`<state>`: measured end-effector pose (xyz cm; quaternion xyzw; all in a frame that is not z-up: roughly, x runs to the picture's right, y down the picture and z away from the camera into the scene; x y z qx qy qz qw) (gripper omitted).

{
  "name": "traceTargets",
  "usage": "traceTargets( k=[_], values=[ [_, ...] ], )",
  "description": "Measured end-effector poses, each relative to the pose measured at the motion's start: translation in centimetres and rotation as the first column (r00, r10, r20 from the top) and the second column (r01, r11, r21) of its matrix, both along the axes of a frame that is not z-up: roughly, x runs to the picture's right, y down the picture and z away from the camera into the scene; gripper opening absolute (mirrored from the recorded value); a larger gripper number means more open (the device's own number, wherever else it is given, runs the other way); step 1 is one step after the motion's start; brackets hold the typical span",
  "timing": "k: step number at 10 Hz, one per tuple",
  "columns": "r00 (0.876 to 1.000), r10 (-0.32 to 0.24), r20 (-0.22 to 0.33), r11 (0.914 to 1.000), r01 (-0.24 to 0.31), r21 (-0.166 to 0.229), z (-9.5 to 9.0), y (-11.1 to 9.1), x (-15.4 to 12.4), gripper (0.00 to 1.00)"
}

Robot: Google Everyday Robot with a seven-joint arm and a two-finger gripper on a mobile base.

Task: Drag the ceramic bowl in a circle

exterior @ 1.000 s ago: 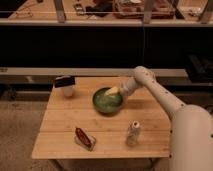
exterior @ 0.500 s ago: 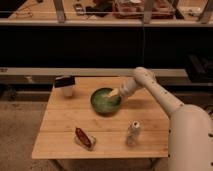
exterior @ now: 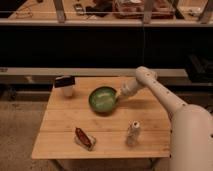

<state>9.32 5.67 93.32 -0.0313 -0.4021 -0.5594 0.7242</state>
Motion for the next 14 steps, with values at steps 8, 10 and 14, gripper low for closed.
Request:
traceTargets(
  k=[8,10,14],
  values=[
    [0.990,-0.050,-0.131,0.9976,0.056,0.041,-2.5,-2.8,5.8,0.00],
    [0.983,-0.068,-0.168,0.9976,0.069,-0.003,-3.2,-1.0,8.6,0.00],
    [0.972,-0.112,-0.208,0.9890,0.089,-0.118,-5.8,4.3,13.9,0.00]
  ],
)
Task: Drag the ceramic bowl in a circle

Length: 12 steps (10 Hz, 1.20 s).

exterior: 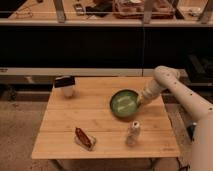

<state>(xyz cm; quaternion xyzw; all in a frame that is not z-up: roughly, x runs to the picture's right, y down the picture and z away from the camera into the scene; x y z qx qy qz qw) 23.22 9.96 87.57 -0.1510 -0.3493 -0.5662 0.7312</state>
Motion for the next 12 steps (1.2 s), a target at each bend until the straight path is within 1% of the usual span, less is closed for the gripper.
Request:
traceTargets(
  k=[2,3,5,6,7,9,10,11,12],
  values=[
    [0.999,-0.049,0.008,0.9985,0.049,-0.024,-1.2,1.5,0.4,0.00],
    [0.996,-0.087,0.021,0.9955,0.087,-0.037,-2.0,2.4,0.3,0.00],
    [0.989,-0.133,0.062,0.9895,0.136,-0.049,-3.0,3.5,-1.3,0.00],
    [0.985,-0.152,0.084,0.9865,0.156,-0.049,-3.3,3.7,-2.4,0.00],
    [0.975,-0.184,0.127,0.9805,0.191,-0.047,-3.7,4.0,-4.7,0.00],
    [0.960,-0.217,0.176,0.9731,0.227,-0.039,-3.6,4.0,-7.6,0.00],
    [0.950,-0.236,0.206,0.9684,0.247,-0.032,-3.3,3.7,-9.6,0.00],
    [0.943,-0.246,0.224,0.9658,0.258,-0.025,-3.0,3.4,-10.9,0.00],
    [0.936,-0.256,0.243,0.9637,0.267,-0.010,-2.7,2.6,-12.4,0.00]
  ],
)
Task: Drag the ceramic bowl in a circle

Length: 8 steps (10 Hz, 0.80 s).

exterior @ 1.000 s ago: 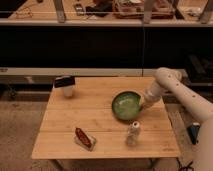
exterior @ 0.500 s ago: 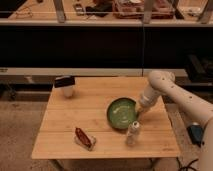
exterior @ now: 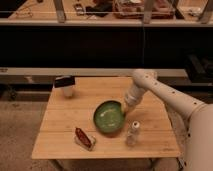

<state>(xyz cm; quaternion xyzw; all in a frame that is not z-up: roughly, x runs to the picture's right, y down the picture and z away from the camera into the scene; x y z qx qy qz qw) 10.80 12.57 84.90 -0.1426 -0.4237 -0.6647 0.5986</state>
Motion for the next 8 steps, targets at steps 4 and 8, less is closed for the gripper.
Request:
traceTargets(
  k=[4,8],
  values=[
    [0.999,-0.002,0.046,0.9996,0.001,0.028,1.9,-3.2,-3.7,0.00],
    [0.998,0.051,0.022,0.9967,-0.052,0.062,5.7,-7.9,-4.2,0.00]
  ],
)
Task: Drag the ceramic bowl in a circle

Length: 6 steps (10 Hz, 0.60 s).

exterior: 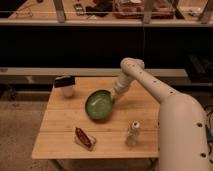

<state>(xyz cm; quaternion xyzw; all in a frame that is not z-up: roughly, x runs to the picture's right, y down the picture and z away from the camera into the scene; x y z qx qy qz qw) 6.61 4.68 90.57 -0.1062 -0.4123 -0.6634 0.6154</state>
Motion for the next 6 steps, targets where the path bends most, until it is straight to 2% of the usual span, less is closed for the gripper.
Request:
traceTargets(
  k=[2,3,6],
  values=[
    [0.999,0.039,-0.037,0.9992,-0.039,0.013,1.3,-1.6,1.8,0.00],
    [0.996,0.059,-0.067,0.9982,-0.058,0.014,2.1,-2.0,3.5,0.00],
    [0.984,0.084,-0.154,0.9963,-0.086,-0.006,3.1,-0.9,8.7,0.00]
  ],
)
